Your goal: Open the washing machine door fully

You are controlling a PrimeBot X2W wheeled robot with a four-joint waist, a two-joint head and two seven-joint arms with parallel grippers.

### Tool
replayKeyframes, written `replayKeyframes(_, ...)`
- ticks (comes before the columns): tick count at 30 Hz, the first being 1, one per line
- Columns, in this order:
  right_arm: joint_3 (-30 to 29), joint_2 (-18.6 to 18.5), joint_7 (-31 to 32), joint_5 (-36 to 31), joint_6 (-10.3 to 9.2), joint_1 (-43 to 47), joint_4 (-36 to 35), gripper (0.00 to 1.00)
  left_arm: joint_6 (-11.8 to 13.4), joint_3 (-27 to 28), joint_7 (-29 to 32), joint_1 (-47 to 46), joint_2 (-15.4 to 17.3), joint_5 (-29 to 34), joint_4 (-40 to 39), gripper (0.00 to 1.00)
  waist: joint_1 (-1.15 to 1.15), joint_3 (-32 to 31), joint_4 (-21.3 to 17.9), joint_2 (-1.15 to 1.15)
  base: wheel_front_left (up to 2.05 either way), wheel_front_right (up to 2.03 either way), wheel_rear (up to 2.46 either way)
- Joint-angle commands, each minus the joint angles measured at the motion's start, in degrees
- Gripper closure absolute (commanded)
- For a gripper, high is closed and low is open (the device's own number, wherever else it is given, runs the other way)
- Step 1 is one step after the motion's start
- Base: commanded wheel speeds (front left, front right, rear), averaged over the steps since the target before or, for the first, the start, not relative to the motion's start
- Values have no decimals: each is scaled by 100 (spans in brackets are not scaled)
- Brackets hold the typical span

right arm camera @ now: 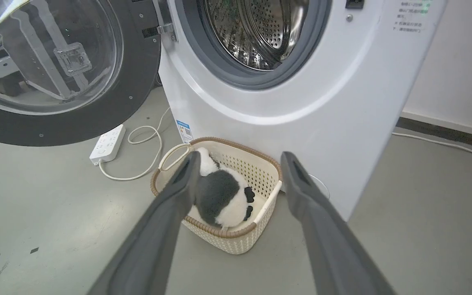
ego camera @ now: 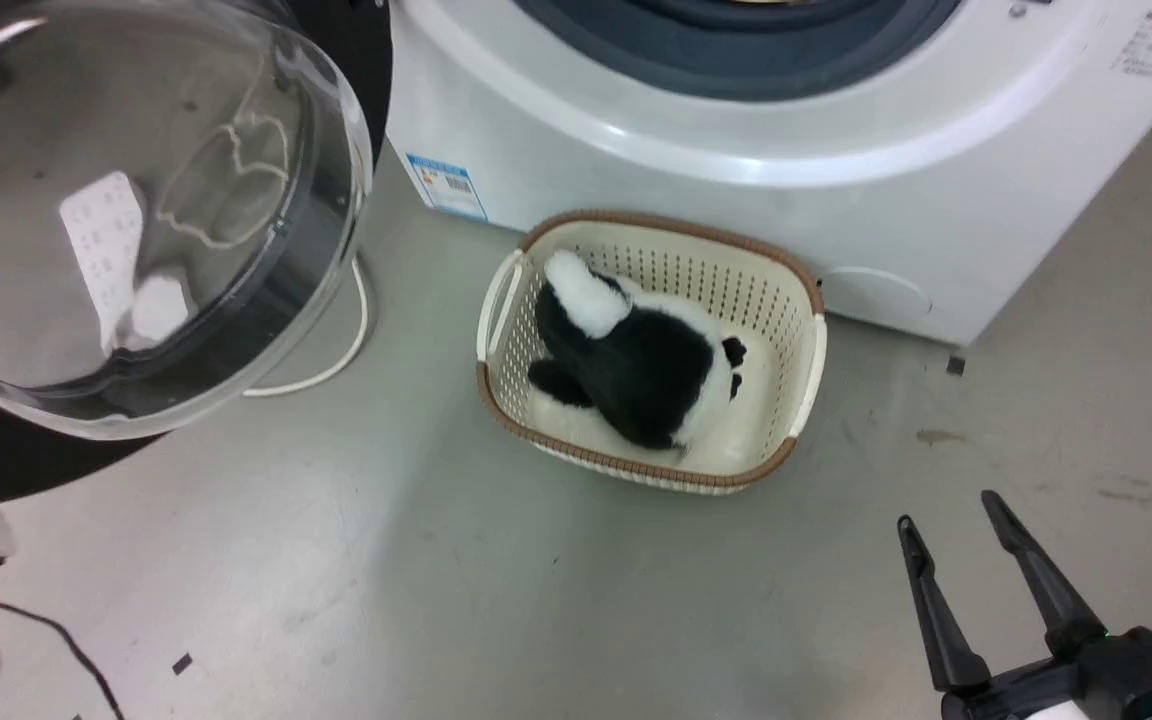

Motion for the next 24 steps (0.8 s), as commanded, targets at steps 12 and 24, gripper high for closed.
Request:
replayKeyframes(12,-192,217,-25,72,5,-97,194,0,100,-849,-121,873,-429,650,-1398,100,-1,-1129,-409,0,0,0,0)
replayKeyframes(24,-396,247,-25,-103,5,-106,162,0,150,-1549,-7,1744,-886,841,-2730,79,-1,-1712,-1318,0,0,0,0)
